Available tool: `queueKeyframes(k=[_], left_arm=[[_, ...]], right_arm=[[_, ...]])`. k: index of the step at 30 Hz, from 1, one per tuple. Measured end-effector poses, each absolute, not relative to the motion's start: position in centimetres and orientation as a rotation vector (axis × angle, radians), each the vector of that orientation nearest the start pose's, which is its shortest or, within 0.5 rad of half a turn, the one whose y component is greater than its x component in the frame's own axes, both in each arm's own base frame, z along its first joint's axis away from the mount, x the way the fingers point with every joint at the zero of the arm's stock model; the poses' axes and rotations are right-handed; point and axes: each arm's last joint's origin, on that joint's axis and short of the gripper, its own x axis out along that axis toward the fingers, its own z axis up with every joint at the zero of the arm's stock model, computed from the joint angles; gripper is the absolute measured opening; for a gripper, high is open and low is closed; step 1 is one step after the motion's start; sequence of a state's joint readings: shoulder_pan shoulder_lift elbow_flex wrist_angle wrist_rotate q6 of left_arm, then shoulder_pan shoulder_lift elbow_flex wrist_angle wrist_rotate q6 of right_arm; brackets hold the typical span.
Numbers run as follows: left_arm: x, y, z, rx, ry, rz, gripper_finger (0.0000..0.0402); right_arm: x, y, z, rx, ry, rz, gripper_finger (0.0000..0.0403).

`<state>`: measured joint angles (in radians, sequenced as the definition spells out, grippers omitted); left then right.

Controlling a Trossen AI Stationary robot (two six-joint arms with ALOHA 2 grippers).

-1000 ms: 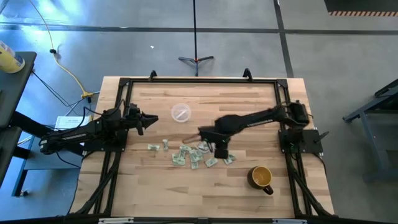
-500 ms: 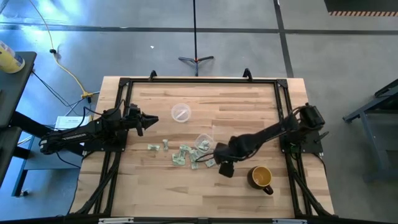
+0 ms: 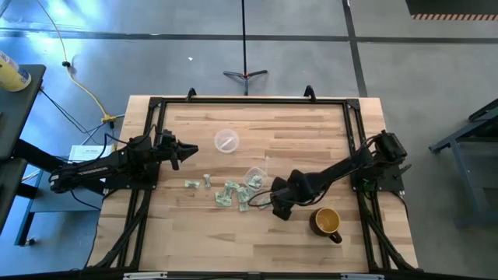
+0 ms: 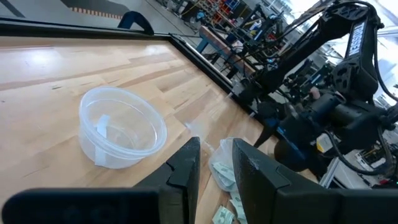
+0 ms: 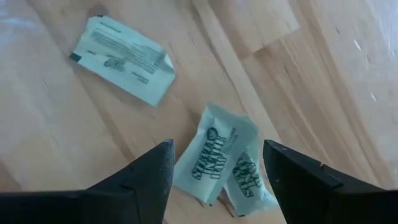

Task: Pick and place items into bin
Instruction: Put the light green stevia packet into the transparent bin

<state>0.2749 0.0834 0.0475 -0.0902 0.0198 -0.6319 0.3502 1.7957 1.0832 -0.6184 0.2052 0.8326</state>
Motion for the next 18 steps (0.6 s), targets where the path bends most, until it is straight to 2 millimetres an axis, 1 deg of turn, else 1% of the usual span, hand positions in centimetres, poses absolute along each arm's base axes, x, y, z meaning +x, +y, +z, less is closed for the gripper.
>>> queueKeyframes(k=[4, 6, 13, 15, 18], left_arm=[[9.6, 2.7, 16.4, -0.646, 0.043, 0.287, 0.0129], [9.7, 2.7, 16.4, -0.647, 0.049, 0.29, 0.0129], [9.9, 2.7, 16.0, -0.654, 0.092, 0.304, 0.0129], [10.0, 2.8, 15.9, -0.655, 0.106, 0.308, 0.0129], [10.1, 2.8, 15.8, -0.657, 0.119, 0.312, 0.0129]], right_arm=[[30.7, 11.6, 13.8, 0.305, 1.271, -0.385, 0.0236], [30.8, 11.8, 13.5, 0.299, 1.278, -0.386, 0.0236], [31.1, 11.2, 13.5, 0.287, 1.296, -0.4, 0.0232], [31.1, 10.9, 13.5, 0.304, 1.313, -0.398, 0.0217], [31.2, 10.5, 13.5, 0.334, 1.339, -0.39, 0.0175]])
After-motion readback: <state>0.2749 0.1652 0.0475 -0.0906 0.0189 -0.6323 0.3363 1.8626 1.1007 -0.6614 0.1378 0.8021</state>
